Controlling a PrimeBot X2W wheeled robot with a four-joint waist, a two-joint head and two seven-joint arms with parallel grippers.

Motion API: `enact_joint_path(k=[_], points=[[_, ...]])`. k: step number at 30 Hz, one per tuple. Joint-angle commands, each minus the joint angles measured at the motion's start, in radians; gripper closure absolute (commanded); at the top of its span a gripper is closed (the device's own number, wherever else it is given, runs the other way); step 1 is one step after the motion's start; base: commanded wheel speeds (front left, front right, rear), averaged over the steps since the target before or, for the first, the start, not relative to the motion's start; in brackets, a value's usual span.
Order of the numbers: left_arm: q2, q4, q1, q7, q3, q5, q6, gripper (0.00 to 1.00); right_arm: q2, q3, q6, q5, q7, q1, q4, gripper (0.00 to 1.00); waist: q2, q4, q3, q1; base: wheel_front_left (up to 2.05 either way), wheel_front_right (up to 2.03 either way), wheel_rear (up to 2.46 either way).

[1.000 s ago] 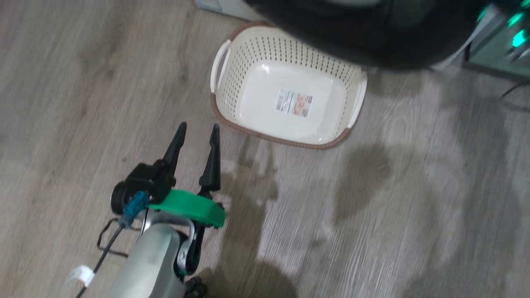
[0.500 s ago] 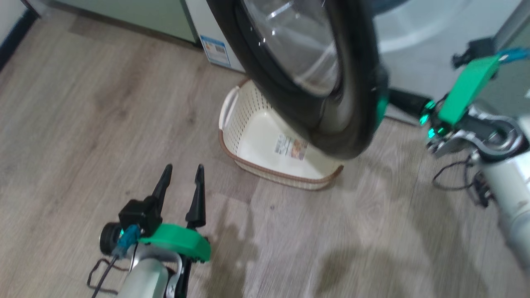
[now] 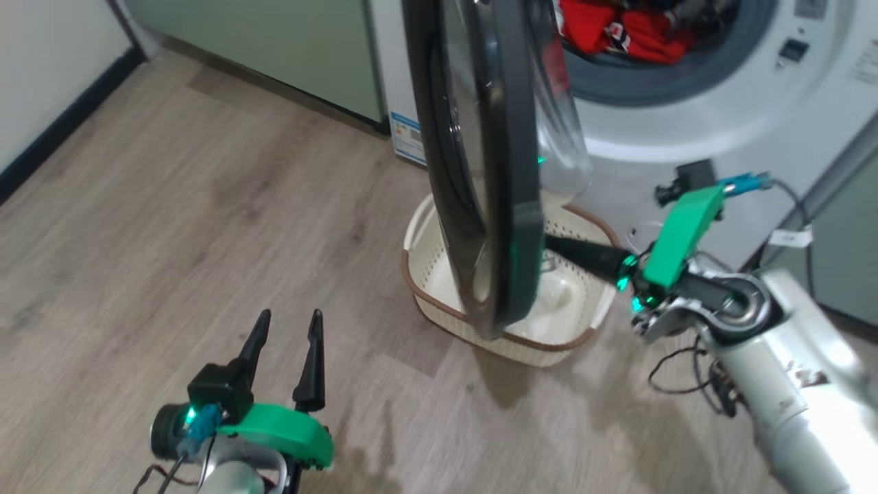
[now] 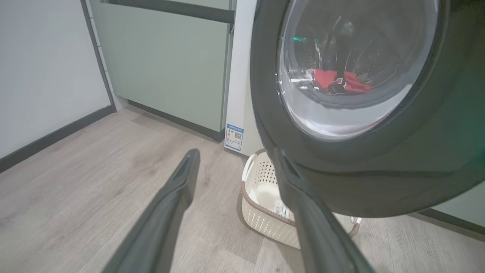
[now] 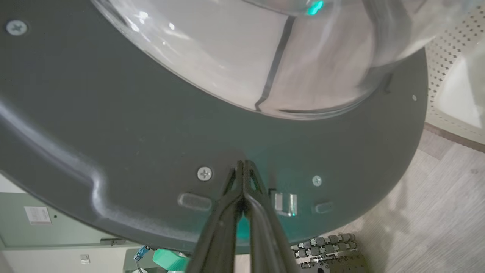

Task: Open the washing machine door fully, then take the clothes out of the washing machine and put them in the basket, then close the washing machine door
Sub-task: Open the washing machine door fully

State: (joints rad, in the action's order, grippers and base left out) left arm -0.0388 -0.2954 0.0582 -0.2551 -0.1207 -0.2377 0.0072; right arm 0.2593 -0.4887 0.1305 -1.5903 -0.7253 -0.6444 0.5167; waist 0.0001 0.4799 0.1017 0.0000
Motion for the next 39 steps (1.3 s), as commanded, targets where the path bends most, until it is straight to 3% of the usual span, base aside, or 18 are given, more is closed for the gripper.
enact_joint_path(k=[1,8,14,21,28,29,31,33,34,39], points=[[-0.011,0.024,0.012,-0.007,0.038,0.009,-0.008,0.00,-0.026,-0.018,0.000,0.007,0.004,0.003,-0.030,1.00,-0.0001,0.028,-0.027,0.0000,0.00,0.00,0.00],[-0.011,0.028,0.015,-0.007,0.053,0.015,-0.012,0.00,-0.114,-0.049,0.000,0.019,0.015,0.002,-0.016,1.00,-0.0001,0.056,-0.039,0.0000,0.00,0.00,0.00],[-0.011,0.033,0.030,-0.007,0.046,-0.007,-0.008,0.00,-0.150,-0.082,0.000,0.039,0.030,-0.019,0.018,1.00,-0.0001,0.059,-0.037,0.0000,0.00,0.00,0.00],[-0.011,0.032,0.043,-0.007,0.048,-0.005,-0.002,0.00,-0.153,-0.089,0.000,0.039,0.055,-0.022,0.025,1.00,-0.0001,0.057,-0.046,0.0000,0.00,0.00,0.00],[-0.011,0.009,0.038,-0.007,0.069,0.025,-0.021,0.00,-0.134,-0.069,0.000,0.033,0.111,0.014,0.011,1.00,-0.0001,0.043,-0.080,0.0000,0.00,0.00,0.00],[-0.011,0.005,0.037,-0.007,0.073,0.032,-0.027,0.00,-0.130,-0.064,0.000,0.033,0.124,0.024,0.007,0.97,-0.0001,0.039,-0.087,0.0000,0.00,0.00,0.00],[-0.011,-0.004,0.035,-0.007,0.085,0.049,-0.040,0.00,-0.121,-0.056,0.000,0.032,0.145,0.045,-0.002,0.67,-0.0001,0.029,-0.099,0.0000,0.00,0.00,0.00],[-0.011,-0.007,0.035,-0.007,0.104,0.063,-0.049,0.00,-0.113,-0.051,0.000,0.035,0.167,0.059,-0.011,0.12,-0.0001,0.005,-0.103,0.0000,0.00,0.00,0.00],[-0.011,-0.008,0.037,-0.007,0.115,0.069,-0.054,0.00,-0.109,-0.049,0.000,0.035,0.176,0.066,-0.016,0.00,-0.0001,-0.007,-0.105,0.0000,0.00,0.00,0.00],[-0.011,-0.005,0.041,-0.007,0.174,0.091,-0.070,0.00,-0.084,-0.034,0.000,0.053,0.251,0.098,-0.051,0.00,-0.0001,-0.074,-0.115,0.0000,0.00,0.00,0.00]])
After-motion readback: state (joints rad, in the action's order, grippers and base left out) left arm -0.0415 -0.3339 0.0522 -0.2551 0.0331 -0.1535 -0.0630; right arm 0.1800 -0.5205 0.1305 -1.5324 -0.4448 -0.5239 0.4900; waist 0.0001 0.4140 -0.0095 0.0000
